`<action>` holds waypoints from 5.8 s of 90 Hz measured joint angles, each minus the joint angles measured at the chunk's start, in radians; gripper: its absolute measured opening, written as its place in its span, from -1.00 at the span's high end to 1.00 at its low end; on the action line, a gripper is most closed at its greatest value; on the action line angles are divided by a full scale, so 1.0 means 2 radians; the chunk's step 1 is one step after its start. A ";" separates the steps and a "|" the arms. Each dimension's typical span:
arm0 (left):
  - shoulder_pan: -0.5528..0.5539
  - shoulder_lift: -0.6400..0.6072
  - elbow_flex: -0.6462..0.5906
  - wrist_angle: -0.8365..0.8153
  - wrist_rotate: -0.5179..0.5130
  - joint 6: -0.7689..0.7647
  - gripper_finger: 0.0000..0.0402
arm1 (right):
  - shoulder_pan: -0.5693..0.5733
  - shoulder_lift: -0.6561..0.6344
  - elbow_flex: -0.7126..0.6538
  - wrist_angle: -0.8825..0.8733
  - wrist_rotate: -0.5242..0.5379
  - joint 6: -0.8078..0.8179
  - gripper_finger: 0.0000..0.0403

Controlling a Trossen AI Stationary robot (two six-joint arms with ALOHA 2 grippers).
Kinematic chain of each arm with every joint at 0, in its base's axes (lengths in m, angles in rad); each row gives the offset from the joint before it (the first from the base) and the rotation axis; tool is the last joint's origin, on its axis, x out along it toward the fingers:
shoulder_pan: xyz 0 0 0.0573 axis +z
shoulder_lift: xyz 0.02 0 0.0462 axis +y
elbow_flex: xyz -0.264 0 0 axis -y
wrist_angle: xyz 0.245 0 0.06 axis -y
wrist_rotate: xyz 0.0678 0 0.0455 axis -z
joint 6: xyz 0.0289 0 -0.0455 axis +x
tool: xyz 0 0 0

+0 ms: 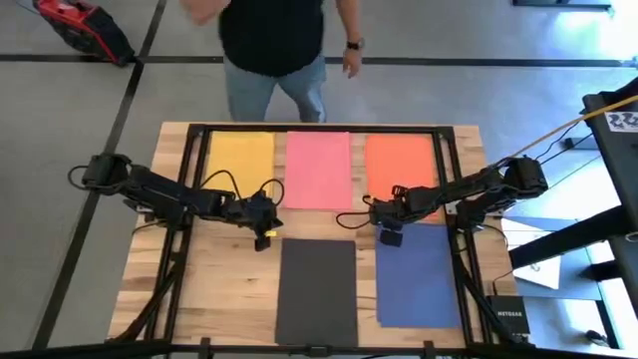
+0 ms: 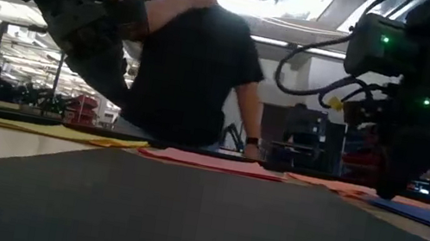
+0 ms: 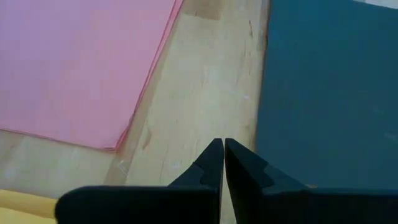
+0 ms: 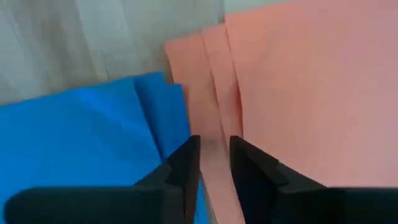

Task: Organize paper
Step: Adjust the papers on the table

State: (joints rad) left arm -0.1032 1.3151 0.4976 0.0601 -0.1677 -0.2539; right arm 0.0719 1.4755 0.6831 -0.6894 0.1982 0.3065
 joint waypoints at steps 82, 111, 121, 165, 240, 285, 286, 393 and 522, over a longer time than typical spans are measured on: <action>0.000 0.000 0.000 -0.004 0.000 0.000 1.00 | 0.000 -0.016 -0.020 0.025 -0.009 0.040 0.99; 0.000 0.000 0.000 -0.014 0.000 -0.003 1.00 | -0.001 -0.018 -0.043 0.064 -0.004 0.041 0.99; 0.000 0.000 0.000 -0.013 0.000 -0.004 1.00 | -0.011 -0.018 -0.043 0.065 -0.004 0.041 0.99; 0.000 0.000 0.000 -0.013 0.000 -0.014 1.00 | -0.034 -0.016 -0.045 0.075 0.057 0.048 0.99; 0.000 0.000 0.000 -0.013 0.000 -0.014 1.00 | -0.033 -0.017 -0.028 0.059 -0.042 0.050 0.99; -0.098 0.001 0.088 -0.126 0.000 0.014 1.00 | 0.011 -0.051 0.044 0.018 -0.055 0.029 0.99; -0.100 0.002 0.091 -0.126 0.000 0.013 1.00 | 0.014 -0.052 0.046 0.018 -0.055 0.029 0.99; -0.106 0.262 0.227 -0.075 -0.021 0.001 1.00 | 0.142 -0.048 0.114 -0.045 0.036 0.080 0.99; -0.011 0.179 0.215 -0.274 -0.116 -0.017 1.00 | 0.005 0.020 0.108 0.052 0.062 0.008 0.99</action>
State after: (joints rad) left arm -0.1249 1.6737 0.9279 -0.4888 -0.3989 -0.2882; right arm 0.0810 1.5161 0.8993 -0.5847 0.3222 0.3216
